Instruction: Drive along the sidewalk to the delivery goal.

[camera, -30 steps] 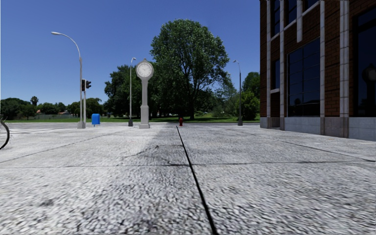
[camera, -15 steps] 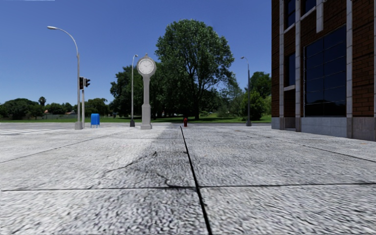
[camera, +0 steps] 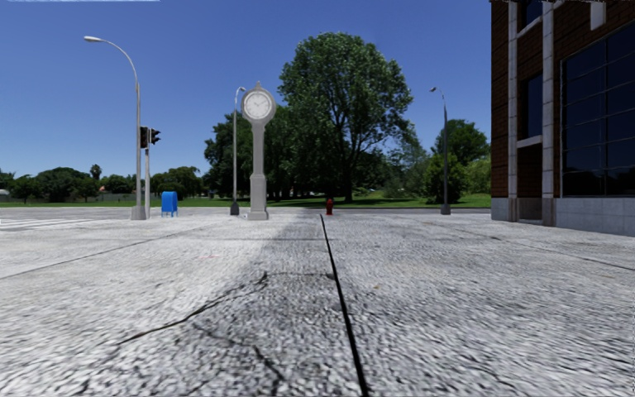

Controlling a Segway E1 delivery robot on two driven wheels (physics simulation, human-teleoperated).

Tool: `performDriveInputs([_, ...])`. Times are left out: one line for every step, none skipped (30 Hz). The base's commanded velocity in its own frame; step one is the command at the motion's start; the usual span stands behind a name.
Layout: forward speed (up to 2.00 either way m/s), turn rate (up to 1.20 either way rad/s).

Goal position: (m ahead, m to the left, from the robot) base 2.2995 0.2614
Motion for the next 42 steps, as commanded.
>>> performDriveInputs([2.00,0.21])
performDriveInputs([2.00,0.20])
performDriveInputs([2.00,0.19])
performDriveInputs([2.00,0.19])
performDriveInputs([2.00,0.19])
performDriveInputs([2.00,0.19])
performDriveInputs([2.00,0.00])
performDriveInputs([2.00,0.00])
performDriveInputs([2.00,0.00])
performDriveInputs([2.00,0.00])
performDriveInputs([2.00,0.00])
performDriveInputs([2.00,0.00])
performDriveInputs([2.00,0.00])
performDriveInputs([2.00,0.00])
performDriveInputs([2.00,0.00])
performDriveInputs([2.00,0.00])
performDriveInputs([2.00,0.00])
performDriveInputs([2.00,0.00])
performDriveInputs([2.00,0.00])
performDriveInputs([2.00,0.00])
performDriveInputs([2.00,0.00])
performDriveInputs([1.31,0.00])
performDriveInputs([1.31,0.00])
performDriveInputs([1.15,0.00])
performDriveInputs([0.95,0.00])
performDriveInputs([0.82,0.00])
performDriveInputs([0.82,0.00])
performDriveInputs([0.77,0.00])
performDriveInputs([0.70,0.00])
performDriveInputs([0.64,0.00])
performDriveInputs([0.64,0.00])
performDriveInputs([0.46,0.00])
performDriveInputs([0.24,0.00])
performDriveInputs([0.24,0.00])
performDriveInputs([0.01,0.00])
performDriveInputs([0.00,0.00])
performDriveInputs([0.00,0.00])
performDriveInputs([0.00,0.00])
performDriveInputs([0.00,0.00])
performDriveInputs([0.00,0.00])
performDriveInputs([0.00,0.00])
performDriveInputs([0.00,0.00])
